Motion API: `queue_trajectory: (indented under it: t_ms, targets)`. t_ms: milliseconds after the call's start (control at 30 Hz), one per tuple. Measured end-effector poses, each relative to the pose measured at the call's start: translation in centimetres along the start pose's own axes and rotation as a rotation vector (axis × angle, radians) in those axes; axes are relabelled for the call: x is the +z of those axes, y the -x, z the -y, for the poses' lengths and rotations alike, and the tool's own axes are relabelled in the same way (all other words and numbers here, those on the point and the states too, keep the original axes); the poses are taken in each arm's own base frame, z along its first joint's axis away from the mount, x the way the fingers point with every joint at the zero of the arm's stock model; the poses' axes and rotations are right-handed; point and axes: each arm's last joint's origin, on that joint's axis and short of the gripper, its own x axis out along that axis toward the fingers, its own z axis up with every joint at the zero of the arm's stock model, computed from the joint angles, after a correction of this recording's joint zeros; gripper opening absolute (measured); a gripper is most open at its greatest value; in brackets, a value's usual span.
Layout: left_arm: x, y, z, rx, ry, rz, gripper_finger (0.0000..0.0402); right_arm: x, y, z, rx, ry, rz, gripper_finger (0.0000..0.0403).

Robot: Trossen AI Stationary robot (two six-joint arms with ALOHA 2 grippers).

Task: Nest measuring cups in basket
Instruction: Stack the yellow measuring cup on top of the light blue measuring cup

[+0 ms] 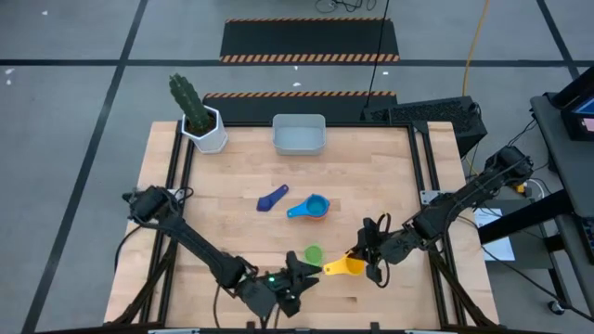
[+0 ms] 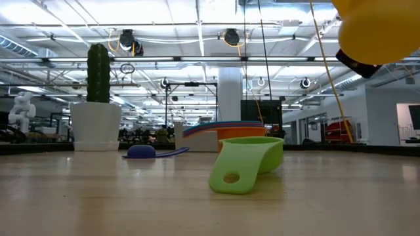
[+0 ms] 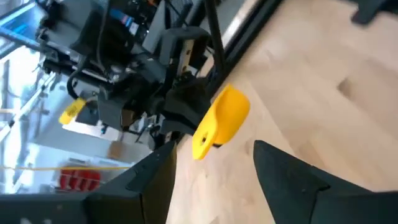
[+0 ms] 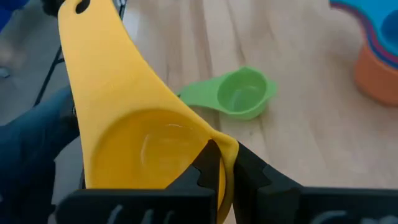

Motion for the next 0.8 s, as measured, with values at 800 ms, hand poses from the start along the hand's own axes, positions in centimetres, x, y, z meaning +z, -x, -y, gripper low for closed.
queue_trajectory:
  t_ms: [800]
  targets:
    - [-1.2, -2.9, -0.4, -0.010, -0.155, -0.008, 0.0097, 0.1, -0.4, 0.8, 0.042, -0.040, -0.002, 0.0006]
